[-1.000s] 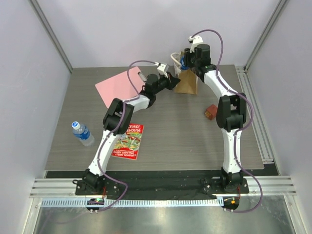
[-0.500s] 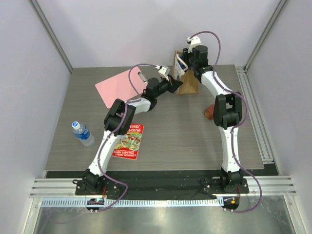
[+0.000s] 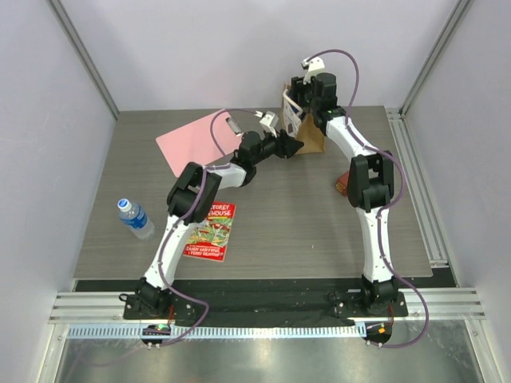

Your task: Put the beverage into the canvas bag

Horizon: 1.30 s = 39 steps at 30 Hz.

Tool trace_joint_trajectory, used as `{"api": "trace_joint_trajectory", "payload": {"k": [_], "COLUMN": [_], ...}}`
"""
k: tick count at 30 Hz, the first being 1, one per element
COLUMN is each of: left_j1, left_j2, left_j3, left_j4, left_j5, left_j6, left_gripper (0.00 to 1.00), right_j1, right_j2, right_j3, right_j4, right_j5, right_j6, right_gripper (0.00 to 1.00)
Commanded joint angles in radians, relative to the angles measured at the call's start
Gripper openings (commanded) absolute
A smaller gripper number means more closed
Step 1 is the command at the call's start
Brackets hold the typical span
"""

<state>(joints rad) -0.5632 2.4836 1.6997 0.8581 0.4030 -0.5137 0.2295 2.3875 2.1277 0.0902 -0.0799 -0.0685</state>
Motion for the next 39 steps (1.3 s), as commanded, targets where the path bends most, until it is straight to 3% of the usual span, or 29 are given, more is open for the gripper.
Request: {"api": "trace_joint_trajectory", "payload": {"k": [1, 10, 13, 15, 16, 19, 20, 23, 24, 28, 32, 39], "left_j1": [-0.006, -0.006, -0.004, 0.003, 0.008, 0.026, 0.032, 0.043, 0.046, 0.077, 0.088, 0.088], "left_j2": [-0.133, -0.381, -0.474, -0.589, -0.626, -0.753, -0.778, -0.865, -0.929, -1.127, -1.311, -1.799], "left_j3": [-0.052, -0.251, -0.328, -0.339, -0.325, -0.197, -0.158, -0.071, -0.083, -0.189, -0.251, -0.740], "left_j4": [0.082, 0.070, 0.023, -0.139, -0.342, -0.722, -0.962, -1.276, -1.312, -1.381, -1.493, -1.181], "left_j5": [-0.038, -0.110, -0.102, -0.101, -0.107, -0.138, -0.171, -0.290, -0.326, -0.368, -0.486, -0.477], "left_j6": [0.004, 0.029, 0.015, 0.015, 0.026, 0.093, 0.118, 0.228, 0.233, 0.210, 0.291, 0.339], "left_gripper": [0.60, 0.69, 1.00, 1.00, 1.00, 1.00, 1.00, 1.00, 1.00, 1.00, 1.00, 1.00], "right_j1": [0.007, 0.007, 0.007, 0.007, 0.008, 0.024, 0.030, 0.103, 0.138, 0.298, 0.442, 0.608], "right_j2": [-0.114, -0.218, -0.284, -0.341, -0.362, -0.457, -0.479, -0.557, -0.574, -0.594, -0.556, -0.389], "right_j3": [0.043, 0.047, 0.055, 0.046, 0.028, -0.049, -0.072, -0.184, -0.207, -0.259, -0.259, -0.155], "right_j4": [0.074, -0.018, -0.084, -0.162, -0.185, -0.254, -0.267, -0.280, -0.288, -0.326, -0.359, -0.417], "right_j5": [-0.008, 0.064, 0.126, 0.134, 0.134, 0.108, 0.100, 0.058, 0.072, 0.169, 0.183, 0.218], "right_j6": [0.016, 0.108, 0.169, 0.208, 0.246, 0.309, 0.355, 0.368, 0.351, 0.305, 0.334, 0.319], "right_gripper": [0.65, 0.70, 0.72, 0.73, 0.73, 0.75, 0.74, 0.75, 0.77, 0.80, 0.80, 0.81]}}
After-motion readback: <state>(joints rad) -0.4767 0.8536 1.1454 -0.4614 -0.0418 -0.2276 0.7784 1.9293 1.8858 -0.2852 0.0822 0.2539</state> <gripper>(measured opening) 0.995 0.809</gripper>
